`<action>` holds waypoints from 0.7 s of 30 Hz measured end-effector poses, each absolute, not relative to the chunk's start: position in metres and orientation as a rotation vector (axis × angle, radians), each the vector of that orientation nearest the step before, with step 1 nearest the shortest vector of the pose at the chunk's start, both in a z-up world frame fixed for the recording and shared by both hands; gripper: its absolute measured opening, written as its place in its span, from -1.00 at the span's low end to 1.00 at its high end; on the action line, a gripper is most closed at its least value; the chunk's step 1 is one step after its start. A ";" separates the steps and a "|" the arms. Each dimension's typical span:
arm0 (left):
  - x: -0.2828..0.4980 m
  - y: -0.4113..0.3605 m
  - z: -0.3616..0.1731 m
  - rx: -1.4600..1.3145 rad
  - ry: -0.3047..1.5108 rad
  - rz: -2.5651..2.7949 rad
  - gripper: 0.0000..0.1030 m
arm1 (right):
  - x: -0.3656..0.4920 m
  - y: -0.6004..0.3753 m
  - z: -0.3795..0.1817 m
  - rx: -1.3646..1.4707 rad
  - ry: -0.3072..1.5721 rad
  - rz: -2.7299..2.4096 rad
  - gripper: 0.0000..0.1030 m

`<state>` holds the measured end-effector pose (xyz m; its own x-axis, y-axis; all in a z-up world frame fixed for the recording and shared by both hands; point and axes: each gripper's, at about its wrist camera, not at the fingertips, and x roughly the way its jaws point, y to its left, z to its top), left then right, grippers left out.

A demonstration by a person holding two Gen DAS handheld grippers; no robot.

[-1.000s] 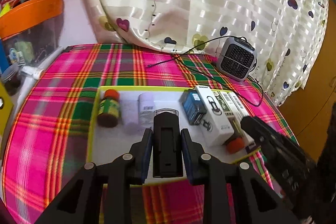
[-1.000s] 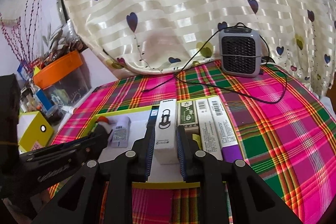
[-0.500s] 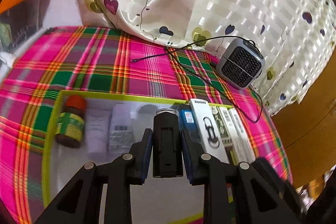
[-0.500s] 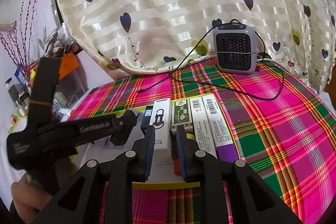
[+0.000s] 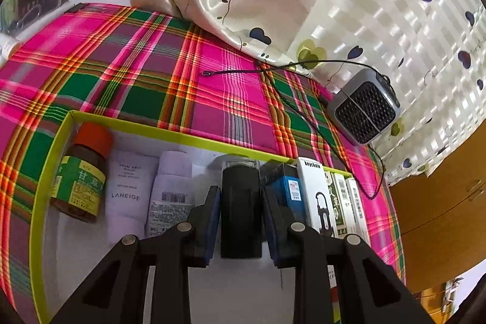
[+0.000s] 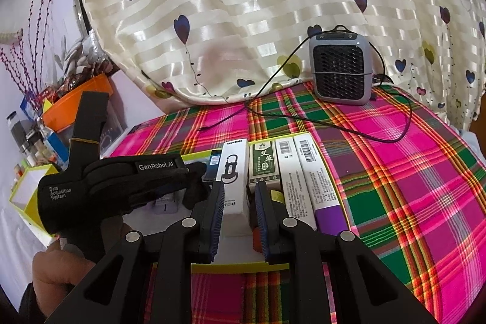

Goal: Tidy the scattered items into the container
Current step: 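Lower the black tube into the tray beside the blue box with the left tool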

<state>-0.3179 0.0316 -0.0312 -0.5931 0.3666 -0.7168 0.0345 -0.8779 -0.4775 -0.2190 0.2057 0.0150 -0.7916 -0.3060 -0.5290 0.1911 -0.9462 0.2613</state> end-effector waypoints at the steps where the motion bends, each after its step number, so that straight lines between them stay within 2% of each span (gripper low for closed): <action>1: -0.318 0.031 -0.032 -1.298 -0.682 2.547 -0.46 | -0.219 0.205 0.015 0.856 -0.279 -2.734 -0.58; 10: -0.315 0.021 -0.030 -1.269 -0.732 2.536 -0.47 | -0.219 0.204 0.014 0.857 -0.262 -2.738 -0.58; 16: -0.315 0.027 -0.028 -1.281 -0.669 2.528 -0.56 | -0.220 0.203 0.012 0.867 -0.258 -2.739 -0.58; 21: -0.317 0.030 -0.032 -1.291 -0.653 2.508 -0.56 | -0.220 0.203 0.012 0.866 -0.257 -2.738 -0.58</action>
<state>-0.3175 0.0303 -0.0324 -0.5783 0.4089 -0.7060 -0.0130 -0.8698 -0.4932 -0.2197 0.2028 0.0121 -0.7894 -0.2955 -0.5380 0.1901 -0.9511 0.2435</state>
